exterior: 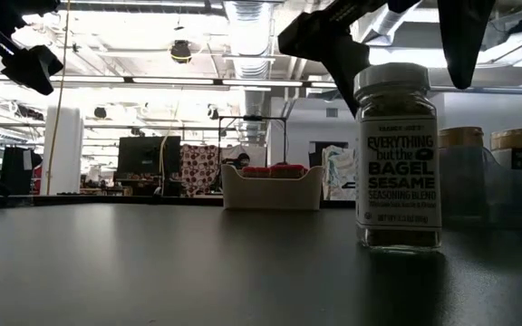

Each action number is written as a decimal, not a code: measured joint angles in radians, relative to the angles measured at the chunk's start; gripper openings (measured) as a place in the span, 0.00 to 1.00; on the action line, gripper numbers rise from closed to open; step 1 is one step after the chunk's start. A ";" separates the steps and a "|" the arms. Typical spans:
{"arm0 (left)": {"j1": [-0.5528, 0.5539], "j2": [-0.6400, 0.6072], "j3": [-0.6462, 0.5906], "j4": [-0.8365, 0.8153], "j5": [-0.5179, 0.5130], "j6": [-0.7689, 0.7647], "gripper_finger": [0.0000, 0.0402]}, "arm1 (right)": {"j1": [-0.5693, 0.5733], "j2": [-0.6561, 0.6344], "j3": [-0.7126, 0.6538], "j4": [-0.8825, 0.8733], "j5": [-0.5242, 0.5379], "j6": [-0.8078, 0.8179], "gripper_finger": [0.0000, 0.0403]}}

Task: Sort spices by type
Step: Put the white seasoning bottle into the transparent bin

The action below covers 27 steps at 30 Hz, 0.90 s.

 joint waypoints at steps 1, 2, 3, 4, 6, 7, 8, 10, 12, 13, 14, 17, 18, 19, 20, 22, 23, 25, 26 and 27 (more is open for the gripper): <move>0.000 0.000 0.000 0.000 0.000 0.000 0.81 | -0.002 0.000 0.000 0.000 0.000 -0.001 0.87; 0.000 0.000 0.000 0.000 0.000 0.000 0.81 | -0.004 0.000 0.000 0.000 0.000 -0.003 0.89; 0.000 0.000 0.000 0.000 0.000 0.000 0.81 | -0.005 0.000 0.000 0.000 0.000 -0.005 0.91; 0.000 0.000 0.000 0.000 0.000 0.000 0.81 | -0.009 0.000 0.000 -0.001 0.000 -0.008 0.92; 0.000 0.000 0.000 0.000 0.000 0.000 0.81 | -0.017 -0.002 0.000 -0.004 0.000 -0.010 0.94; 0.000 0.000 0.000 0.000 0.000 0.000 0.81 | -0.023 -0.004 0.000 -0.009 0.000 -0.010 0.95; 0.000 0.000 0.000 0.000 0.000 0.000 0.81 | -0.029 -0.006 0.004 -0.020 0.000 -0.010 0.95; 0.000 0.000 0.000 0.000 0.000 0.001 0.81 | -0.041 -0.006 0.031 -0.054 0.000 -0.009 0.96; 0.000 0.000 0.000 0.000 0.000 0.007 0.81 | -0.054 -0.006 0.066 -0.082 0.000 0.004 0.97; 0.000 0.000 0.000 0.000 0.000 0.014 0.81 | -0.060 -0.007 0.085 -0.088 0.000 0.021 0.97; 0.000 0.000 0.000 0.000 0.000 0.021 0.81 | -0.067 -0.008 0.105 -0.089 0.000 0.041 0.97; 0.000 0.000 0.000 0.000 0.000 0.032 0.81 | -0.084 -0.008 0.181 -0.087 0.000 0.113 0.97; 0.000 0.000 0.000 0.000 0.000 0.036 0.81 | -0.089 -0.008 0.208 -0.087 0.000 0.141 0.97; 0.000 0.000 0.000 0.000 0.000 0.039 0.81 | -0.094 -0.008 0.234 -0.086 0.000 0.175 0.97; 0.000 0.000 0.000 0.000 0.000 0.042 0.81 | -0.099 -0.010 0.251 -0.085 0.000 0.217 0.97; 0.000 0.000 0.000 0.000 0.000 0.045 0.81 | -0.109 -0.034 0.238 -0.061 0.001 0.342 0.97; 0.000 0.000 0.000 0.000 0.000 0.045 0.81 | -0.110 -0.041 0.233 -0.062 0.001 0.412 0.96; 0.000 0.000 0.000 0.000 0.000 0.045 0.81 | -0.110 -0.052 0.230 -0.069 0.014 0.468 0.96; 0.000 0.000 0.000 0.000 0.000 0.045 0.81 | -0.110 -0.054 0.230 -0.069 0.017 0.482 0.97; 0.000 0.000 0.000 0.000 0.000 0.045 0.81 | -0.105 -0.055 0.230 -0.068 0.019 0.507 0.97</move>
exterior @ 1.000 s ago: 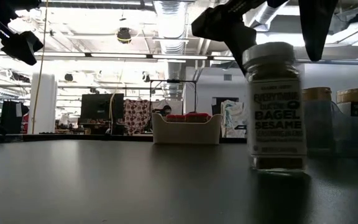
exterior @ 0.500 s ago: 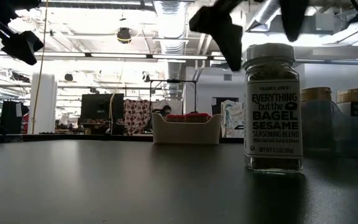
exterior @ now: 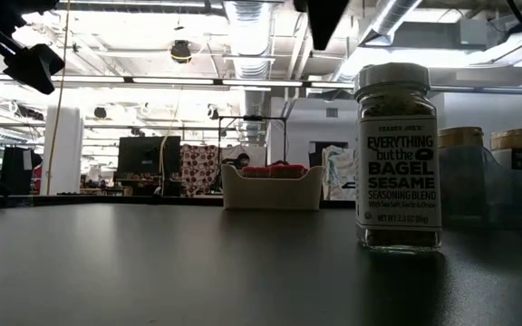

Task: Sort spices by type
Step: Put the white seasoning bottle into the transparent bin

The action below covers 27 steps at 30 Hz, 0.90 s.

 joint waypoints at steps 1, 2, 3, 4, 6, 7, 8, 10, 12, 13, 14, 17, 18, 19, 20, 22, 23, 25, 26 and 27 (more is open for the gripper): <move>0.000 0.000 0.000 0.000 0.000 0.000 0.81 | 0.008 0.001 0.000 0.002 0.004 0.038 0.97; 0.000 0.000 0.000 0.000 0.000 0.000 0.81 | 0.018 0.007 0.000 0.005 0.010 0.088 0.97; 0.000 0.000 0.000 0.000 0.000 0.000 0.81 | 0.028 0.016 0.000 0.007 0.027 0.131 0.96; 0.000 0.000 0.000 0.000 0.000 0.000 0.81 | 0.038 0.021 0.000 0.003 0.044 0.166 0.96; 0.000 0.000 0.000 -0.001 0.000 0.000 0.81 | 0.059 0.032 -0.005 -0.009 0.052 0.207 0.96; 0.000 0.000 0.000 -0.001 0.000 0.000 0.81 | 0.066 0.037 -0.005 -0.005 0.055 0.219 0.96; 0.000 0.000 0.000 -0.001 0.000 0.000 0.81 | 0.073 0.037 -0.005 -0.005 0.063 0.227 0.96; 0.000 0.000 0.000 -0.001 0.000 0.006 0.81 | 0.093 0.037 -0.005 0.005 0.074 0.247 0.95; 0.000 0.000 0.000 -0.001 0.000 0.020 0.81 | 0.109 0.039 -0.005 0.021 0.081 0.252 0.94; 0.000 0.000 0.000 -0.001 0.000 0.026 0.81 | 0.116 0.043 -0.004 0.028 0.085 0.251 0.94; 0.000 0.000 0.000 -0.001 0.000 0.027 0.81 | 0.123 0.049 -0.003 0.025 0.087 0.251 0.94; 0.000 0.000 0.000 -0.001 0.000 0.027 0.81 | 0.139 0.059 -0.012 -0.004 0.107 0.251 0.93; 0.000 0.000 0.000 -0.002 0.000 0.028 0.81 | 0.140 0.058 -0.023 0.005 0.112 0.251 0.92; 0.000 0.000 0.000 -0.002 0.000 0.028 0.81 | 0.139 0.054 -0.034 0.018 0.114 0.252 0.92; 0.000 0.000 0.000 -0.002 0.000 0.028 0.81 | 0.137 0.053 -0.042 0.021 0.120 0.252 0.92; 0.000 0.000 0.000 -0.002 0.000 0.028 0.81 | 0.136 0.053 -0.067 0.022 0.127 0.251 0.92; 0.000 0.000 0.000 -0.002 0.000 0.028 0.81 | 0.136 0.053 -0.083 0.026 0.129 0.251 0.92; 0.000 0.000 0.000 -0.002 0.000 0.028 0.81 | 0.135 0.053 -0.114 0.038 0.132 0.251 0.92; 0.000 0.000 0.000 -0.002 0.000 0.028 0.81 | 0.136 0.053 -0.126 0.042 0.131 0.251 0.92; 0.000 0.000 0.000 -0.002 -0.005 0.028 0.81 | 0.136 0.053 -0.138 0.045 0.130 0.251 0.92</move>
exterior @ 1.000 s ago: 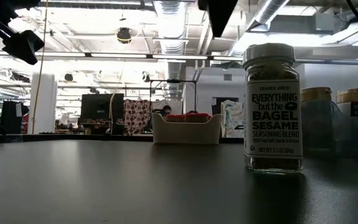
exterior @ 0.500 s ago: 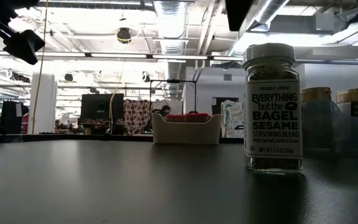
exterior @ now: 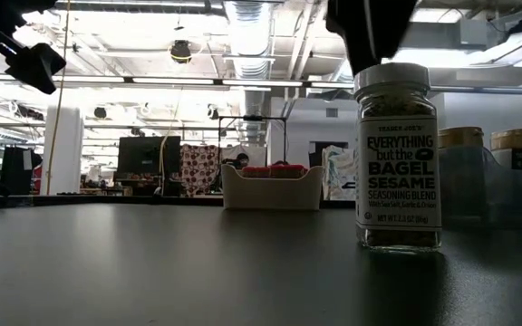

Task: Sort spices by type
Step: Put the white seasoning bottle into the transparent bin

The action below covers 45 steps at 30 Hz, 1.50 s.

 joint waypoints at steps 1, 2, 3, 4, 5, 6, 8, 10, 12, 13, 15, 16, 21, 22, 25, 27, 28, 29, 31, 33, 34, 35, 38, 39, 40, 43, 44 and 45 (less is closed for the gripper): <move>0.000 0.000 0.000 0.000 -0.003 0.000 0.81 | 0.000 0.001 -0.009 -0.001 0.000 0.000 0.92; 0.000 0.000 0.000 0.000 -0.005 0.000 0.81 | 0.001 0.001 -0.017 -0.001 0.000 -0.001 0.92; 0.000 0.000 0.000 0.000 -0.008 0.000 0.81 | 0.001 0.001 -0.022 0.002 0.000 -0.004 0.92; 0.000 0.000 0.000 0.000 -0.011 0.000 0.81 | 0.001 0.001 -0.029 0.010 0.000 -0.006 0.92; 0.000 0.000 0.000 0.000 -0.012 0.000 0.81 | 0.000 0.001 -0.037 0.022 0.000 -0.008 0.92; 0.000 0.000 0.000 0.000 -0.014 0.000 0.81 | 0.000 0.000 -0.049 0.039 0.000 -0.008 0.92; 0.000 0.000 0.000 0.000 -0.015 0.000 0.81 | -0.002 0.001 -0.070 0.059 0.000 -0.008 0.92; 0.000 0.000 0.000 0.000 -0.017 0.000 0.81 | -0.002 0.001 -0.095 0.085 -0.001 -0.009 0.92; 0.000 0.000 0.000 0.000 -0.018 -0.001 0.81 | -0.002 0.001 -0.118 0.107 -0.002 -0.010 0.92; 0.000 0.000 0.000 0.000 -0.018 -0.001 0.81 | -0.002 0.001 -0.131 0.118 -0.004 -0.008 0.92; 0.000 0.000 0.000 0.000 -0.018 -0.001 0.81 | -0.002 0.001 -0.153 0.138 -0.010 -0.002 0.92; 0.000 0.000 0.000 0.000 -0.018 -0.001 0.81 | -0.002 0.001 -0.163 0.146 -0.010 -0.001 0.92; 0.000 0.000 0.000 0.000 -0.018 -0.002 0.81 | 0.000 0.001 -0.201 0.178 -0.013 -0.001 0.92; 0.000 0.000 0.000 0.000 -0.018 -0.002 0.81 | 0.000 0.001 -0.207 0.182 -0.014 0.000 0.91; 0.000 0.000 0.000 0.000 -0.018 -0.003 0.81 | 0.000 0.001 -0.209 0.180 -0.014 0.000 0.87; 0.000 0.000 0.000 0.000 -0.018 -0.002 0.81 | 0.000 0.001 -0.209 0.180 -0.014 0.000 0.83; 0.000 0.000 0.000 0.000 -0.019 -0.002 0.81 | 0.000 0.001 -0.209 0.180 -0.014 0.000 0.80; 0.000 0.000 0.000 0.000 -0.021 -0.002 0.81 | 0.000 0.001 -0.209 0.176 -0.016 0.000 0.77; 0.000 0.000 0.000 0.000 -0.022 -0.002 0.81 | 0.000 0.001 -0.209 0.174 -0.025 0.000 0.71; 0.000 0.000 0.000 0.000 -0.022 -0.002 0.81 | 0.000 0.001 -0.209 0.173 -0.034 0.000 0.66; 0.000 0.000 0.000 0.000 -0.023 -0.002 0.81 | 0.000 0.001 -0.209 0.171 -0.040 0.000 0.63; 0.000 0.000 0.000 0.000 -0.026 -0.002 0.81 | 0.000 0.001 -0.209 0.166 -0.044 0.000 0.60; 0.000 0.000 0.000 0.000 -0.043 -0.001 0.81 | 0.000 -0.011 -0.208 0.137 -0.051 0.000 0.55; 0.000 0.000 0.000 0.000 -0.048 0.001 0.81 | 0.000 -0.019 -0.209 0.125 -0.051 0.000 0.55; 0.000 0.000 0.000 0.000 -0.051 0.008 0.81 | 0.000 -0.033 -0.209 0.111 -0.052 0.000 0.55; 0.000 0.000 0.000 0.000 -0.055 0.040 0.81 | 0.005 -0.091 -0.209 0.066 -0.049 0.007 0.55; 0.000 0.000 0.000 0.000 -0.055 0.047 0.81 | 0.009 -0.112 -0.208 0.050 -0.037 0.008 0.55; 0.000 0.000 0.000 0.000 -0.055 0.049 0.81 | 0.015 -0.133 -0.209 0.034 -0.021 0.008 0.55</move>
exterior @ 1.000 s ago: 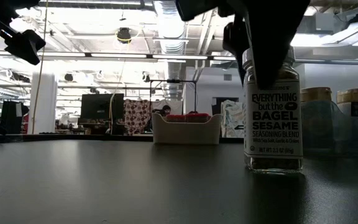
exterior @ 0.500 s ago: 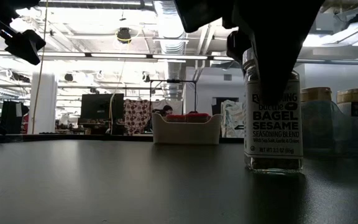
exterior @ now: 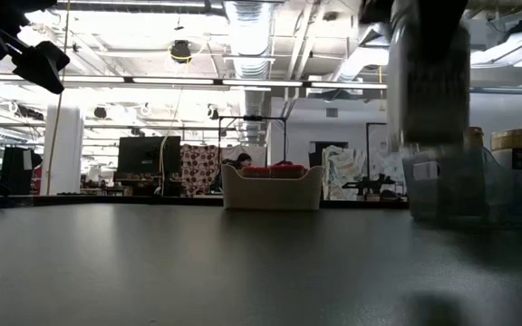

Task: Sort spices by type
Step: Put the white seasoning bottle into the transparent bin

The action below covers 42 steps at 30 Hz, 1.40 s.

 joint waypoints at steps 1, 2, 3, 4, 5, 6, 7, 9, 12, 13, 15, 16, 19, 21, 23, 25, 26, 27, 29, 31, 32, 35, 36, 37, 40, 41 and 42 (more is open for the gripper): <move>0.000 0.000 0.000 0.000 0.000 0.000 0.81 | 0.008 -0.027 -0.012 -0.008 0.025 0.000 0.55; 0.000 0.000 0.000 0.000 0.000 0.000 0.81 | 0.019 -0.061 -0.036 -0.010 0.052 0.000 0.55; 0.000 0.000 0.000 0.000 0.000 0.000 0.81 | 0.030 -0.100 -0.069 -0.010 0.071 0.001 0.55; 0.000 0.000 0.000 0.000 0.000 0.000 0.81 | 0.040 -0.143 -0.110 -0.016 0.075 0.010 0.55; 0.000 0.000 0.000 0.000 0.000 0.000 0.81 | 0.050 -0.194 -0.161 -0.018 0.074 0.033 0.55; 0.000 0.000 0.000 0.000 0.000 -0.001 0.81 | 0.060 -0.242 -0.214 -0.017 0.069 0.070 0.55; 0.000 0.000 0.000 0.000 0.000 -0.004 0.81 | 0.072 -0.291 -0.265 -0.012 0.060 0.107 0.55; 0.000 0.000 0.000 0.001 0.000 -0.012 0.81 | 0.094 -0.389 -0.347 0.005 0.049 0.197 0.55; 0.000 0.000 0.000 0.002 0.000 -0.025 0.81 | 0.116 -0.521 -0.386 0.059 0.049 0.359 0.55; 0.000 0.000 0.000 0.002 0.001 -0.029 0.81 | 0.120 -0.556 -0.387 0.084 0.054 0.406 0.55; 0.000 0.000 0.000 0.002 0.001 -0.034 0.81 | 0.132 -0.608 -0.380 0.145 0.063 0.434 0.55; 0.000 0.000 0.000 0.002 0.001 -0.034 0.81 | 0.142 -0.621 -0.373 0.184 0.066 0.434 0.55; 0.000 0.000 0.000 0.003 0.001 -0.035 0.81 | 0.176 -0.615 -0.331 0.237 0.070 0.388 0.55; 0.000 0.000 0.000 0.004 0.001 -0.037 0.81 | 0.204 -0.582 -0.283 0.224 0.069 0.351 0.55; 0.000 0.000 0.000 0.004 0.001 -0.049 0.81 | 0.232 -0.531 -0.228 0.195 0.051 0.318 0.55; 0.000 0.000 0.000 0.005 0.001 -0.055 0.81 | 0.261 -0.462 -0.165 0.136 0.029 0.312 0.55; 0.000 0.000 0.000 0.005 0.001 -0.056 0.81 | 0.275 -0.425 -0.126 0.100 0.023 0.325 0.55; 0.000 0.000 0.000 0.005 0.001 -0.056 0.81 | 0.289 -0.389 -0.089 0.064 0.020 0.344 0.55; 0.000 0.000 0.000 0.005 0.001 -0.060 0.81 | 0.317 -0.318 -0.009 -0.014 0.019 0.380 0.55; 0.000 0.000 0.000 0.005 -0.001 -0.063 0.81 | 0.346 -0.249 0.064 -0.079 0.016 0.393 0.55; 0.000 0.000 0.000 0.005 -0.005 -0.063 0.81 | 0.359 -0.214 0.099 -0.101 0.012 0.402 0.55; 0.000 0.000 0.000 0.005 -0.009 -0.063 0.81 | 0.392 -0.149 0.152 -0.089 -0.007 0.412 0.55; 0.000 0.000 0.000 0.005 -0.009 -0.063 0.81 | 0.403 -0.135 0.158 -0.085 -0.008 0.419 0.55; 0.000 0.000 0.000 0.004 -0.009 -0.063 0.81 | 0.412 -0.124 0.159 -0.091 -0.007 0.430 0.55; 0.000 0.000 0.000 0.004 -0.011 -0.062 0.81 | 0.437 -0.100 0.139 -0.105 -0.007 0.447 0.55; 0.000 0.000 0.000 0.005 -0.012 -0.062 0.81 | 0.442 -0.096 0.129 -0.100 -0.007 0.462 0.55; 0.000 0.000 0.000 0.005 -0.012 -0.063 0.81 | 0.446 -0.095 0.121 -0.093 -0.007 0.470 0.55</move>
